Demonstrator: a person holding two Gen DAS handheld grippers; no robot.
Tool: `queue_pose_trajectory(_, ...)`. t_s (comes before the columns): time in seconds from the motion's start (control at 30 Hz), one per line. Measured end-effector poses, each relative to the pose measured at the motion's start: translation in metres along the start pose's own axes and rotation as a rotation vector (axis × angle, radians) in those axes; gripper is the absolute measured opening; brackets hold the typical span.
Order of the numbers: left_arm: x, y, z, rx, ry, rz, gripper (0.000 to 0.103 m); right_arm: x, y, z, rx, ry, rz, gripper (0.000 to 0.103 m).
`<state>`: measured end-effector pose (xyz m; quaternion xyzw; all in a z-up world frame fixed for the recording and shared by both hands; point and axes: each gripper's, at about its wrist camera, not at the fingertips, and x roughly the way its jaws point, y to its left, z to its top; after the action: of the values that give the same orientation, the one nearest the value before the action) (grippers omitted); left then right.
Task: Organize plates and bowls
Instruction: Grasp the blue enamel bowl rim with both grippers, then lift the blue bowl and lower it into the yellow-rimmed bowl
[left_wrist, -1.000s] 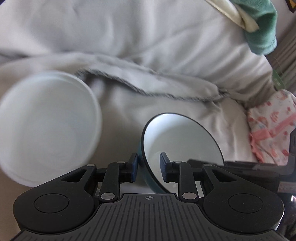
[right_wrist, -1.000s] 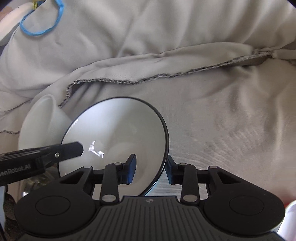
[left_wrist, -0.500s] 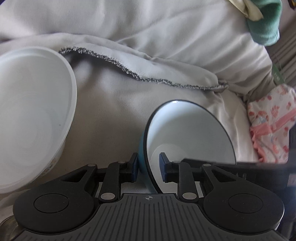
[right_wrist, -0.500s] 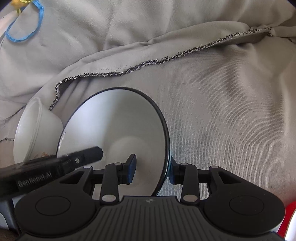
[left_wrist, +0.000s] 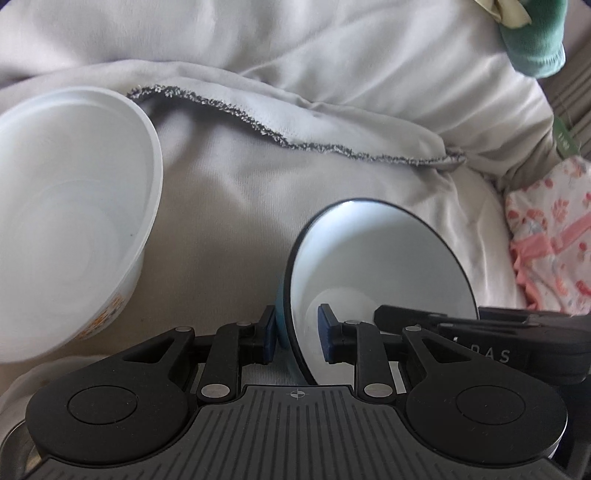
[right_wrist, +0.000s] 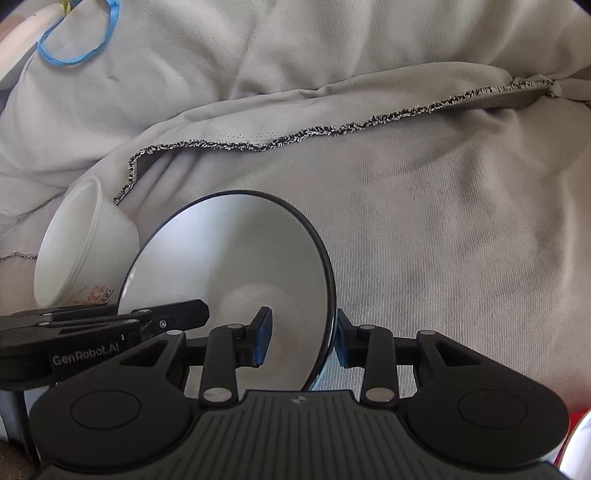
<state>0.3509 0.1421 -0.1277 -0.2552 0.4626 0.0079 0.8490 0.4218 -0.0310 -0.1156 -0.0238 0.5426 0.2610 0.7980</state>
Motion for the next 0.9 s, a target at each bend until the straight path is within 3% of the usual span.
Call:
queue_pose_trajectory(0.3, 0.017, 0.011, 0.007, -0.074, 0.017, -0.074, 0.027, 0.014, -0.008, 0.004, 0.057, 0.025, 0.059, 0.036)
queue_pose_trajectory(0.43, 0.013, 0.011, 0.008, -0.078, -0.01, -0.1, 0.028, 0.007, -0.003, 0.004, 0.034, -0.008, 0.032, 0.033)
queue_pose_trajectory(0.7, -0.074, -0.034, 0.0, 0.04, -0.076, -0.21, 0.03, -0.092, 0.023, -0.002, -0.026, -0.192, -0.007, 0.033)
queue_pose_trajectory(0.8, -0.099, -0.051, -0.013, 0.077, -0.028, -0.212, 0.03, -0.127, 0.026, -0.019, -0.025, -0.186, -0.002, 0.033)
queue_pose_trajectory(0.9, -0.104, -0.063, -0.033, 0.127, 0.001, -0.192, 0.031, -0.14, 0.026, -0.044, -0.011, -0.126, -0.009, 0.033)
